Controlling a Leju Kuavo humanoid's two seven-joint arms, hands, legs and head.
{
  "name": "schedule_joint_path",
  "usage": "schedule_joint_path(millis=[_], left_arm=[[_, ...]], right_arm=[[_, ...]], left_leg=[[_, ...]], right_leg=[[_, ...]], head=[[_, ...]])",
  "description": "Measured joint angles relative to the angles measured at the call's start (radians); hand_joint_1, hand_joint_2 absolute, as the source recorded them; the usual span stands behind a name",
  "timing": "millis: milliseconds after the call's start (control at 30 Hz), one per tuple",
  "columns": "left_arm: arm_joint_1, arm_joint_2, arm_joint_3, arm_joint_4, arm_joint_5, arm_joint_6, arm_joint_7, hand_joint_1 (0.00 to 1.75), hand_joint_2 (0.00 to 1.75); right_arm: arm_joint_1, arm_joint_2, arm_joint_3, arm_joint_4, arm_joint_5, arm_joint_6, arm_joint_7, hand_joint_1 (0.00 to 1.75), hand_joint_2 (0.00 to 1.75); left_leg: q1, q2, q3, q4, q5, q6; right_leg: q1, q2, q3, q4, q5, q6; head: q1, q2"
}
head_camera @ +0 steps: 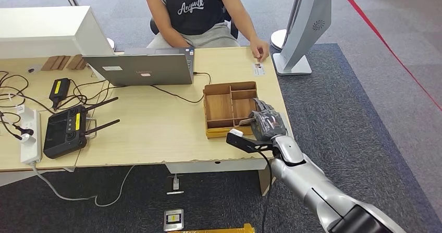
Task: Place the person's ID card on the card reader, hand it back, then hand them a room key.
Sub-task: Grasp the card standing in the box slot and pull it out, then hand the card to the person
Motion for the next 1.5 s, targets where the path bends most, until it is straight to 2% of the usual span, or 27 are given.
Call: schedule_joint_path(millis=[400,600,967,1500], left_arm=[[0.000,0.000,0.000,0.000,-0.006,0.000,-0.002,0.00,0.00],[0.000,-0.001,0.000,0.000,-0.008,0.000,-0.001,0.00,0.00],[0.000,-0.001,0.000,0.000,-0.017,0.000,-0.002,0.00,0.00],[0.000,-0.002,0.000,0.000,-0.030,-0.001,-0.006,0.00,0.00]], right_arm=[[-0.005,0.001,-0.001,0.012,-0.002,-0.008,0.002,1.62,1.75],[-0.008,0.004,-0.001,0.019,-0.002,-0.013,0.006,1.75,1.75],[-0.023,0.006,-0.008,0.021,-0.009,-0.044,0.023,1.75,1.75],[-0.078,-0.056,-0.056,-0.169,0.012,-0.031,0.105,1.73,1.75]], left_leg=[[0.000,0.000,0.000,0.000,0.000,0.000],[0.000,0.000,0.000,0.000,0.000,0.000],[0.000,0.000,0.000,0.000,0.000,0.000],[0.000,0.000,0.000,0.000,0.000,0.000]], right_leg=[[0.000,0.000,0.000,0.000,0.000,0.000],[0.000,0.000,0.000,0.000,0.000,0.000],[0.000,0.000,0.000,0.000,0.000,0.000],[0.000,0.000,0.000,0.000,0.000,0.000]], head=[[0.000,0.000],[0.000,0.000],[0.000,0.000],[0.000,0.000]])
